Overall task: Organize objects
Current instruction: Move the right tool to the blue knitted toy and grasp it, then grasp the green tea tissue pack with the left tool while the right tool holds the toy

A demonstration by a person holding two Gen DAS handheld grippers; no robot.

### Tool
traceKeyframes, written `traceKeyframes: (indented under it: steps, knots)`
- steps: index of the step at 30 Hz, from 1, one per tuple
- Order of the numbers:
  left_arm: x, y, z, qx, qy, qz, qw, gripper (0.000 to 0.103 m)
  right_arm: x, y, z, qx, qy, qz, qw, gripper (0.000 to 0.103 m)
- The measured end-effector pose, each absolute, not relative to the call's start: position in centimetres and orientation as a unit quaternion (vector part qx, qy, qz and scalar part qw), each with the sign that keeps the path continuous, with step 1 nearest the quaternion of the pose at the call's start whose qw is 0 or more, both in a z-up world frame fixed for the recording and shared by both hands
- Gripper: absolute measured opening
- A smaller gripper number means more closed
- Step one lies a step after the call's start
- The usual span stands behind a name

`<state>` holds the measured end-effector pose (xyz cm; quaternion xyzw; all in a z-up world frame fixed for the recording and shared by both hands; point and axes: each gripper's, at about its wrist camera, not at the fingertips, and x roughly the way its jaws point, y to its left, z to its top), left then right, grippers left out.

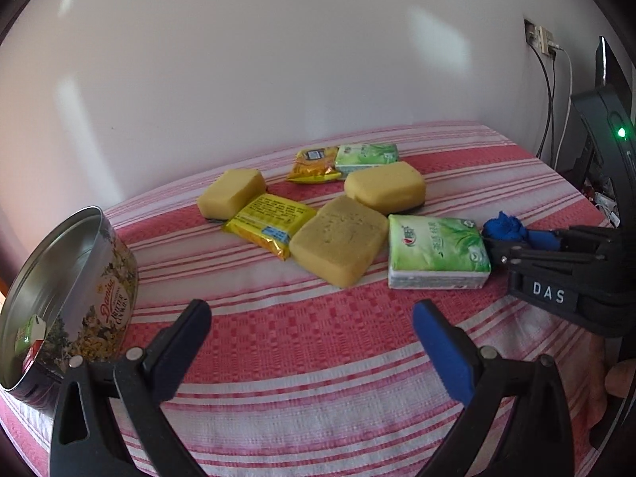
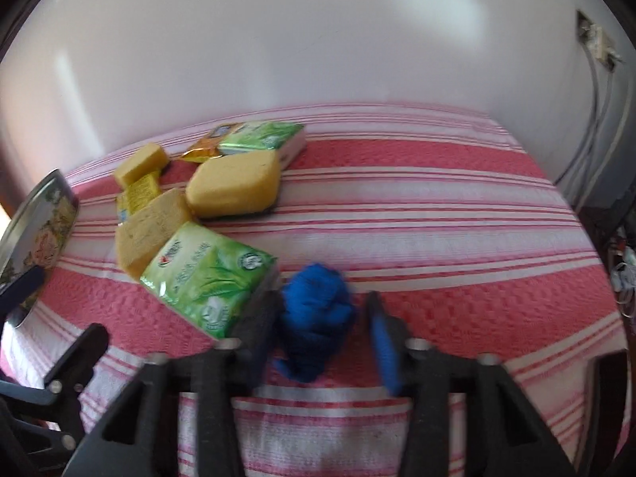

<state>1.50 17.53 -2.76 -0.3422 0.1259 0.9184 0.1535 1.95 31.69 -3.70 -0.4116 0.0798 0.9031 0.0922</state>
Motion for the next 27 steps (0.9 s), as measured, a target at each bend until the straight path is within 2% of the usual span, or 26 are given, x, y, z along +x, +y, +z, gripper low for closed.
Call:
traceKeyframes:
  steps: [5,7,10,13,17,22,24,25,27]
  knots:
    - [1.1,19.2,-2.7,-0.341,0.118,0.916,0.175,0.103,2.8,33.1,-3.4,-0.381,0.134,0.913,0.055,0.036]
    - [1.1,20.5,-2.7,-0.335,0.121,0.915,0.187,0.103,3.6,34.1,-2.9,-0.354,0.157,0.920,0.066,0.036]
    - [0.7,22.9,-2.7,-0.338,0.121,0.910,0.208,0.102,4.5,34.9,-1.8,-0.314,0.150,0.930,0.116,0.036]
    - [0.0,25.2,-3.2,-0.358,0.124,0.899,0.222,0.097,5.1,35.6,-1.0,-0.284,0.138,0.937,0.152,0.036]
    - [-2.0,27.3,-4.6,-0.417,0.122,0.872,0.227,0.087,4.9,36.1,-0.8,-0.276,0.144,0.938,0.151,0.036]
    - [-3.4,27.1,-5.1,-0.437,0.090,0.864,0.235,0.087,4.9,36.0,-0.8,-0.280,0.145,0.938,0.147,0.036]
    - [-3.3,27.2,-5.1,-0.435,0.091,0.864,0.237,0.081,5.0,36.1,-0.8,-0.280,0.146,0.937,0.147,0.036]
    - [-3.2,27.1,-5.0,-0.431,0.089,0.865,0.241,0.072,5.0,36.2,-0.8,-0.279,0.147,0.937,0.148,0.036]
    - [-3.2,26.8,-4.9,-0.430,0.076,0.861,0.261,0.072,5.1,36.4,-0.9,-0.278,0.150,0.937,0.150,0.036]
